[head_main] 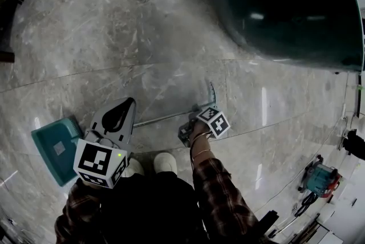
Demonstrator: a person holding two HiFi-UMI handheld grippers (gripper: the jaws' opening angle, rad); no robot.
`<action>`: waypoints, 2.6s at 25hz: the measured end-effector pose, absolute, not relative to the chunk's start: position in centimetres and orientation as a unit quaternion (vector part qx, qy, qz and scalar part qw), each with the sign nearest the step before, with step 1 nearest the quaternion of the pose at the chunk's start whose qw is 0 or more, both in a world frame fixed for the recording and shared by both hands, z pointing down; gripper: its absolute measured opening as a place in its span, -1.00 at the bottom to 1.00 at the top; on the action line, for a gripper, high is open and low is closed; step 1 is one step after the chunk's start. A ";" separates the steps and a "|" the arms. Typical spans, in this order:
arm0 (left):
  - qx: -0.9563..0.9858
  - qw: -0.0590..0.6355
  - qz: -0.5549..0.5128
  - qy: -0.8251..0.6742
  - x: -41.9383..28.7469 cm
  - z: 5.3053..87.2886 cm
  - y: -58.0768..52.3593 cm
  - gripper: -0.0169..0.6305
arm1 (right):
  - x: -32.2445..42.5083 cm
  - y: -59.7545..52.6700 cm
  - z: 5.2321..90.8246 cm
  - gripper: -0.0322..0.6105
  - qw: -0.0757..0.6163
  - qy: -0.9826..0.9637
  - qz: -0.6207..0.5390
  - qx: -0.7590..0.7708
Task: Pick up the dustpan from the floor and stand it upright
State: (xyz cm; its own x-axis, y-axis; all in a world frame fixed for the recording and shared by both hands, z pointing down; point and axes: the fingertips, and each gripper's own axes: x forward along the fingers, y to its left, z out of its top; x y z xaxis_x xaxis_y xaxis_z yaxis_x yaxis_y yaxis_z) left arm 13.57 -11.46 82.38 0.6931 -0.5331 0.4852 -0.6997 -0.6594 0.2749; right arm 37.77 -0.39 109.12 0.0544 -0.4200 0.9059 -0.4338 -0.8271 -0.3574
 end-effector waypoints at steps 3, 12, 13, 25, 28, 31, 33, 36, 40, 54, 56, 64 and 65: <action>0.888 0.233 0.182 -0.351 13.2 79.9 -11.0 -0.91 | 37.8 -0.9 105.3 -0.56 -0.014 -0.297 0.607 0.737; 0.888 0.225 0.165 -0.364 12.3 69.0 -11.6 -0.91 | 37.2 -4.3 91.7 -0.62 -0.033 -0.337 0.562 0.755; 0.888 0.225 0.162 -0.367 12.1 67.8 -11.9 -0.91 | 36.9 -4.9 90.3 -0.62 -0.033 -0.344 0.558 0.755; 0.862 0.236 0.138 -0.428 5.7 53.9 -12.1 -0.91 | 27.6 -9.4 74.7 -0.64 0.023 -0.450 0.529 0.719; 0.848 0.245 0.131 -0.452 2.7 50.9 -11.3 -0.91 | 24.1 -9.9 71.2 -0.64 0.043 -0.485 0.521 0.701; 0.829 0.258 0.124 -0.481 -0.7 48.4 -10.2 -0.91 | 19.9 -10.3 68.0 -0.64 0.069 -0.526 0.510 0.677; 0.818 0.262 0.118 -0.499 -2.7 46.7 -9.2 -0.91 | 17.2 -10.3 65.8 -0.64 0.086 -0.552 0.502 0.660; 0.802 0.261 0.108 -0.525 -5.7 44.2 -7.6 -0.91 | 12.8 -9.8 62.9 -0.64 0.118 -0.593 0.481 0.635; 0.773 0.261 0.088 -0.572 -10.4 41.0 -5.6 -0.91 | 6.3 -9.1 59.7 -0.64 0.160 -0.651 0.443 0.595; 0.610 0.268 0.038 -0.745 -28.1 36.5 7.4 -0.91 | -13.7 -2.2 52.7 -0.64 0.301 -0.818 0.274 0.407; 0.600 0.271 0.028 -0.752 -29.1 36.0 9.1 -0.91 | -15.5 -0.1 52.4 -0.63 0.316 -0.825 0.259 0.390; 0.567 0.271 0.005 -0.778 -31.5 34.2 13.7 -0.91 | -17.3 4.2 52.3 -0.63 0.350 -0.825 0.238 0.374; 0.566 0.270 0.004 -0.779 -31.7 34.0 13.9 -0.91 | -17.3 4.2 52.3 -0.63 0.351 -0.825 0.237 0.374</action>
